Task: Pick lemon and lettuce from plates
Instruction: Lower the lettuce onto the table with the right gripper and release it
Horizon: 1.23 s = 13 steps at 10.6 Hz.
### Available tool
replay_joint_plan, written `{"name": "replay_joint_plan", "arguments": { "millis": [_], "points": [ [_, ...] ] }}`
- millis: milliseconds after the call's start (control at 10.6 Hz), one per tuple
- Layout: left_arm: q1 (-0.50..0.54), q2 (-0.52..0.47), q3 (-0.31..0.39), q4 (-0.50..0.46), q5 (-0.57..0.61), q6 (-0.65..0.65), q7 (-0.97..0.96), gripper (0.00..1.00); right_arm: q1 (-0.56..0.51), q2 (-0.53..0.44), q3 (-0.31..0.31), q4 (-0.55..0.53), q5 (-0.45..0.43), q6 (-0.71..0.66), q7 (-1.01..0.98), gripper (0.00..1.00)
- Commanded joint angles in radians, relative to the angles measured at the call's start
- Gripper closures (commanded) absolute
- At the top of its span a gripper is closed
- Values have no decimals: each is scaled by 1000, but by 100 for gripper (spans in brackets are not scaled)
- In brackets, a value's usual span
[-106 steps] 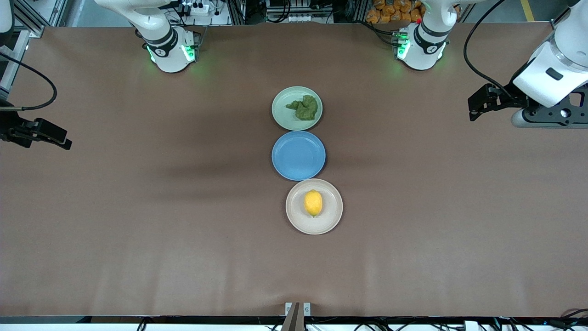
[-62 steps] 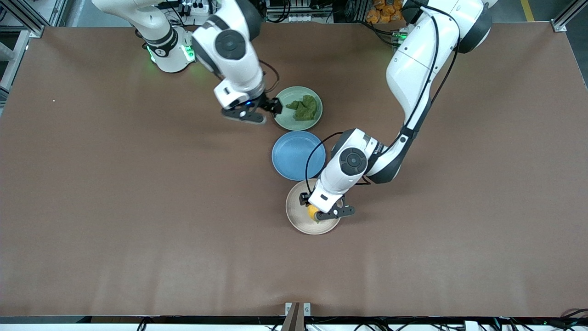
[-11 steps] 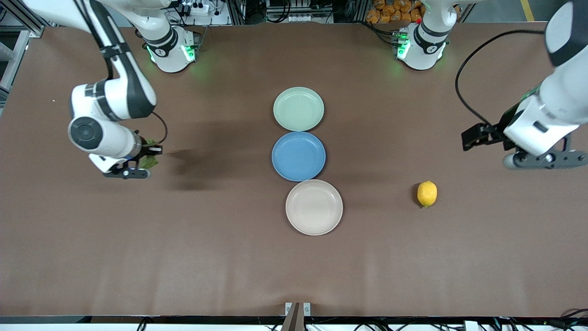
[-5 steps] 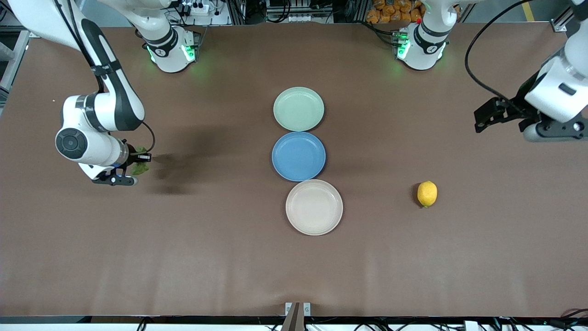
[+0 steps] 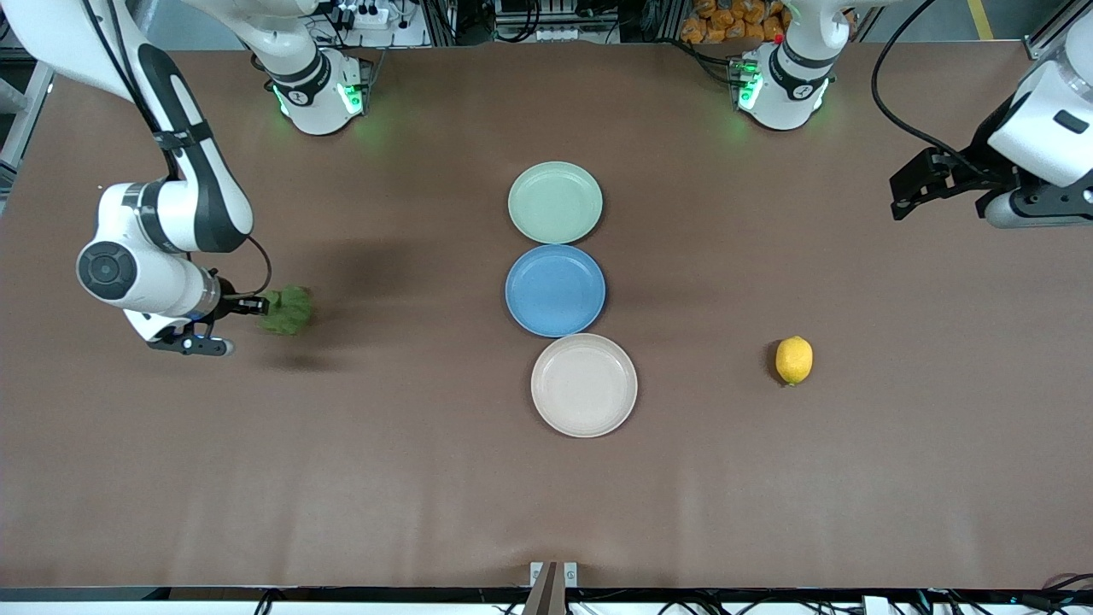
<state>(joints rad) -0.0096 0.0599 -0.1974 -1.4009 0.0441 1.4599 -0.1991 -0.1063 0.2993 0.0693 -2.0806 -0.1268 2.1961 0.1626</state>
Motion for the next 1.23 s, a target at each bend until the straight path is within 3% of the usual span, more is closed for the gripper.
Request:
{"name": "replay_joint_plan", "arguments": {
  "millis": [0, 377, 754, 1131],
  "points": [
    [-40, -26, 53, -30, -23, -3, 13, 0, -9, -6, 4, 33, 22, -10, -17, 0],
    [-41, -29, 53, -24, -55, -1, 13, 0, 8, -67, -19, 56, 22, -30, -20, 0],
    [-41, -29, 53, -24, -55, 0, 12, 0, 27, -108, -16, 236, 22, -325, -38, 0],
    [-44, -26, 49, -21, -52, 5, 10, 0, 25, -163, -13, 355, 21, -475, -107, 0]
  ]
}}
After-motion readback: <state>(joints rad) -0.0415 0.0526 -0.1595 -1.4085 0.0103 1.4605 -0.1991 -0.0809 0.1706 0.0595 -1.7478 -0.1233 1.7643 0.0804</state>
